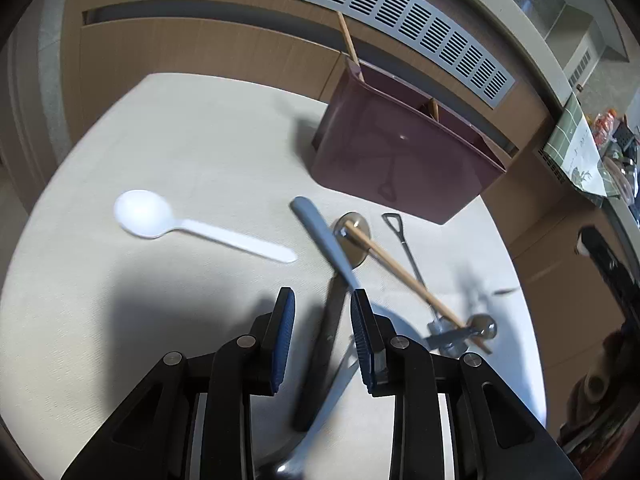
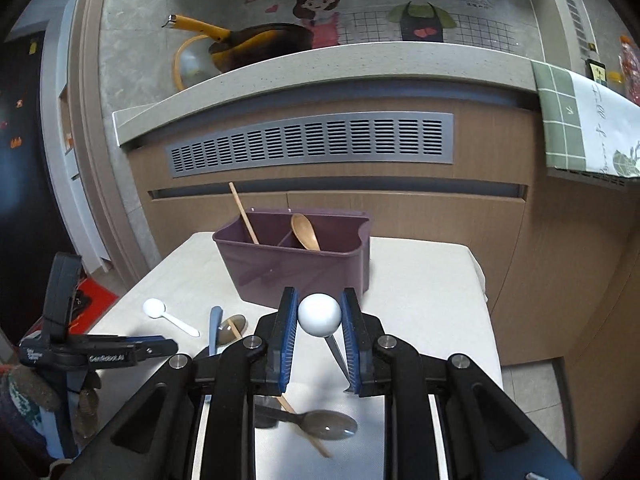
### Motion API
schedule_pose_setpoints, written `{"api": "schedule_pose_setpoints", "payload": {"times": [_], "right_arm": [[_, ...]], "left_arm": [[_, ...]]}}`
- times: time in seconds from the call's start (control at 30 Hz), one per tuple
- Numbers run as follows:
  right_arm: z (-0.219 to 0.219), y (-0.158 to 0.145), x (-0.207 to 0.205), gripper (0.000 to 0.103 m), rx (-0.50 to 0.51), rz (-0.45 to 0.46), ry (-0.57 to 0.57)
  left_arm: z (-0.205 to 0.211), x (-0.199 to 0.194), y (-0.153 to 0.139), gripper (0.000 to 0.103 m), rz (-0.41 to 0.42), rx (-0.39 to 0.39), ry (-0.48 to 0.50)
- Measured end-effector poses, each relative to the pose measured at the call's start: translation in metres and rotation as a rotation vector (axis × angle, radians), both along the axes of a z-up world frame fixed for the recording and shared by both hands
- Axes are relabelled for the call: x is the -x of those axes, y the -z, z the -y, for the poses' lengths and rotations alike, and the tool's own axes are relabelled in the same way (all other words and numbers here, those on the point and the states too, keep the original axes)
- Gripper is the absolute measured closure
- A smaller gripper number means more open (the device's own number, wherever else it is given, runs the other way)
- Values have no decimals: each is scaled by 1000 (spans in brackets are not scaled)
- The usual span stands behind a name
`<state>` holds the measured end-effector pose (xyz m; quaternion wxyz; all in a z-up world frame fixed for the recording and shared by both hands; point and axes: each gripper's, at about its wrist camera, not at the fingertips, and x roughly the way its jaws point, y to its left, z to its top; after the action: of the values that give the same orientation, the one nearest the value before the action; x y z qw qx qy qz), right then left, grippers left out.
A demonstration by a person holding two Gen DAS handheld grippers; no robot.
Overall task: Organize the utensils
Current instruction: 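Grasp the white ball-handled spoon with the right gripper, then grasp the blue plastic spoon by its handle with the left gripper, then release the blue spoon into the caddy with the left gripper while the right releases the ball spoon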
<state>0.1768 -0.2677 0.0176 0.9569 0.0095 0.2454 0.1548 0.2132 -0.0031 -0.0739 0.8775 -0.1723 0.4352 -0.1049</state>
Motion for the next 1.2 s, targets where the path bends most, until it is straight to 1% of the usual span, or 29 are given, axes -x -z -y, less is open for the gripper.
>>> {"api": "schedule_pose_setpoints", "payload": {"times": [0.07,0.2,0.33,0.47,0.53,0.57,0.67,0.7,0.77,0.87,0.93,1.0,1.13,1.2], "right_arm": [[3,1,0,83,-7,-1,7],[8,3,-1,83,-24,1,14],[9,3,0,83,-28,5,14],[10,4,1,83,-28,9,18],[10,5,1,83,-33,6,15],[10,5,0,83,-36,4,14],[8,6,0,83,-39,0,9],[8,6,1,83,-38,-1,8],[8,6,2,83,-34,1,7],[8,4,4,83,-33,7,12],[8,1,5,83,-33,13,13],[7,0,8,83,-34,19,9],[3,-4,14,83,-28,33,-2],[2,-4,17,83,-20,37,-3]], "left_arm": [[3,-8,0,73,-4,4,-6],[12,-38,7,73,-51,-2,-32],[23,-60,16,74,-99,-42,-15],[26,-70,13,74,-93,-73,-31],[26,-76,15,76,-100,-76,-33],[27,-78,15,81,-97,-79,-35],[28,-80,16,86,-88,-88,-22],[29,-79,15,90,-80,-84,1],[31,-73,13,93,-59,-83,37],[34,-55,0,94,1,-87,65],[33,-38,-14,96,52,-78,76],[33,-22,-26,97,100,-87,84],[37,1,-44,98,166,-99,134],[40,9,-51,98,186,-97,147]]}}
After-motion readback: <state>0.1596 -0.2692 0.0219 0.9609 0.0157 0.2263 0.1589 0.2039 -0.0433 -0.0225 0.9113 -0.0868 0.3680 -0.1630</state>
